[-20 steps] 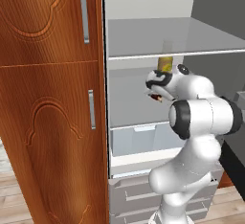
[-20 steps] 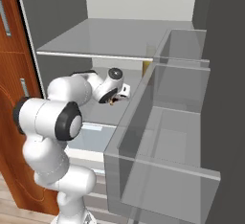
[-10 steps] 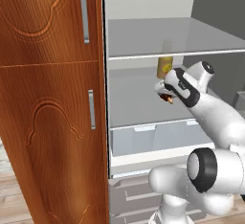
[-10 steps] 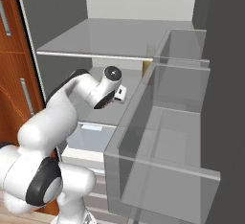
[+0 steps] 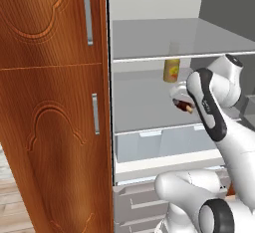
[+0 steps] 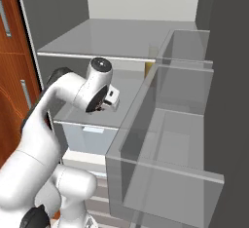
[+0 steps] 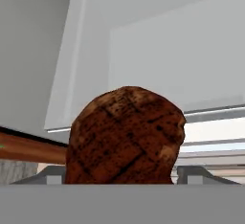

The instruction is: Take the steak from the fridge and place it on the digital scale on the counter by the fridge. Wait a few seconds for a reading, then move it to the plate on the dining counter.

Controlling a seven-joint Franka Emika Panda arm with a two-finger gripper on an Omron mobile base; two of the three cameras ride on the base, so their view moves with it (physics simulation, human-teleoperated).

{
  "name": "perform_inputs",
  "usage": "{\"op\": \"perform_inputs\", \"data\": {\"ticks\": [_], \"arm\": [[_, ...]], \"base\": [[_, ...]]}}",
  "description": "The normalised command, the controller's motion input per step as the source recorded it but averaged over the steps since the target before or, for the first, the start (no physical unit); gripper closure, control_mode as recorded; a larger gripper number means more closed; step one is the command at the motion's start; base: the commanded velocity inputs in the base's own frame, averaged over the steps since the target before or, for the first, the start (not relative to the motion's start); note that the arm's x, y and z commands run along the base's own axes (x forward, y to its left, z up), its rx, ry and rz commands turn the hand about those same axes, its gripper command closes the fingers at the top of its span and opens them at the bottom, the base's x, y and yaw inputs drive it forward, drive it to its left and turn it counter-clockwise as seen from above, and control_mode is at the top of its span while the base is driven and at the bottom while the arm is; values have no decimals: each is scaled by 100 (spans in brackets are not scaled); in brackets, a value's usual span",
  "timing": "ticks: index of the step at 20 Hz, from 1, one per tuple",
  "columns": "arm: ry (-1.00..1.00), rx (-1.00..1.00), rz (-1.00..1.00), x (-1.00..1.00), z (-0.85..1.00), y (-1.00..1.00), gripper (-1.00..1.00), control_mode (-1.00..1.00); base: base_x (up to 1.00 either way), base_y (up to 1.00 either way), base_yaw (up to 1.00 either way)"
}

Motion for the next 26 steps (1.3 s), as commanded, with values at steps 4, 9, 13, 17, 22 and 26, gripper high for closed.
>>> {"op": "perform_inputs", "data": {"ticks": [4,9,13,17,22,26], "arm": [[28,-4,0,-65,10,32,100,-100],[19,-11,0,-31,5,43,100,-100],[6,-13,0,-5,0,36,100,-100],[0,-1,0,0,0,7,100,100],[0,0,0,0,0,0,100,100],[0,0,0,0,0,0,100,100]], "base": [[0,0,0],[0,0,0],[0,0,0],[-32,21,-2],[-100,57,-21],[-100,68,-37]]}}
